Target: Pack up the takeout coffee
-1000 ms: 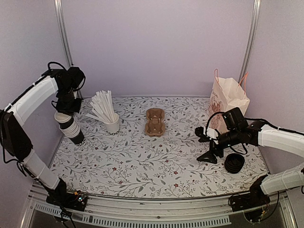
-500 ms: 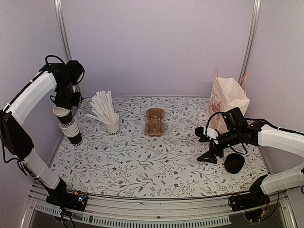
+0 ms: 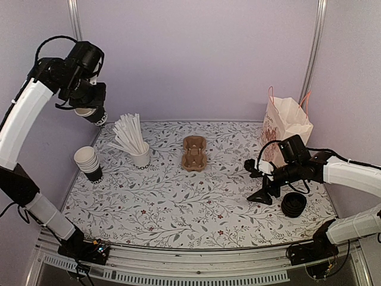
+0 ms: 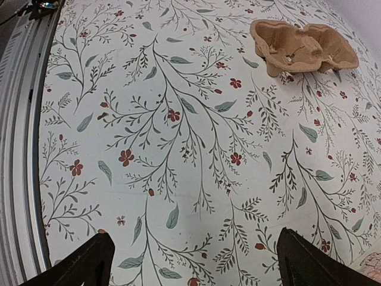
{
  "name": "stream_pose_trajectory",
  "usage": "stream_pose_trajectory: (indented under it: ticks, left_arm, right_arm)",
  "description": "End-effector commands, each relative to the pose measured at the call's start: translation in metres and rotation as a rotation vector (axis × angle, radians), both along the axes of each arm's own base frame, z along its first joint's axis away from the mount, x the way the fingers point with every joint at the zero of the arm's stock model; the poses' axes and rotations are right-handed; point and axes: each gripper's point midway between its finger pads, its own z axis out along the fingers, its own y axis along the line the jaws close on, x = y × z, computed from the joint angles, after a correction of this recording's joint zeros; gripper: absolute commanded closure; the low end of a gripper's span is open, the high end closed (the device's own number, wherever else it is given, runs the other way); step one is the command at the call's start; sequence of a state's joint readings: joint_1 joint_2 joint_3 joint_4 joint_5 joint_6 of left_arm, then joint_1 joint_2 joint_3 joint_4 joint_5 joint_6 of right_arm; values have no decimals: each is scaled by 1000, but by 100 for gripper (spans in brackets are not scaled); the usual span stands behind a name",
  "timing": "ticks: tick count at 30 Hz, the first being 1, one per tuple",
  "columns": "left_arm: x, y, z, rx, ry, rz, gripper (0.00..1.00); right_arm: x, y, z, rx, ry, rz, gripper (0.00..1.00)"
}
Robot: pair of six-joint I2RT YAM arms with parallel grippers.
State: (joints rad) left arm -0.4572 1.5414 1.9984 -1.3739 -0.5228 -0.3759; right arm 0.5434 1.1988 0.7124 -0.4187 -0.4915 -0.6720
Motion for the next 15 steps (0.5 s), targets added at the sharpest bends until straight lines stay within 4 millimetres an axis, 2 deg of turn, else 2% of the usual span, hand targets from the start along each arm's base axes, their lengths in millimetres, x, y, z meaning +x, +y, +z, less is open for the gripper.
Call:
stream_pose_trajectory:
  ticks: [1, 4, 6, 7, 10, 15]
  left_arm:
    - [-15, -55, 52, -165, -150, -188, 100]
    - [-29, -107, 62, -260, -159, -383, 100]
    - [-39, -145, 51, -288, -110, -506, 100]
    - [-47, -167, 41, -278, -78, -578, 100]
    - [-76, -228, -10, -215, 72, -738, 100]
    - [-126, -289, -92, 21, 296, -928, 100]
  right_arm:
    - [4, -4, -9, -37, -5, -20, 1]
    - [9, -6, -11, -52, -16, -41, 1]
    - [10, -6, -8, -46, -23, -44, 1]
    - [11, -6, -4, -33, -32, -46, 1]
    - [15, -11, 9, 1, -64, -66, 1]
    - [19, -14, 27, 71, -59, -95, 1]
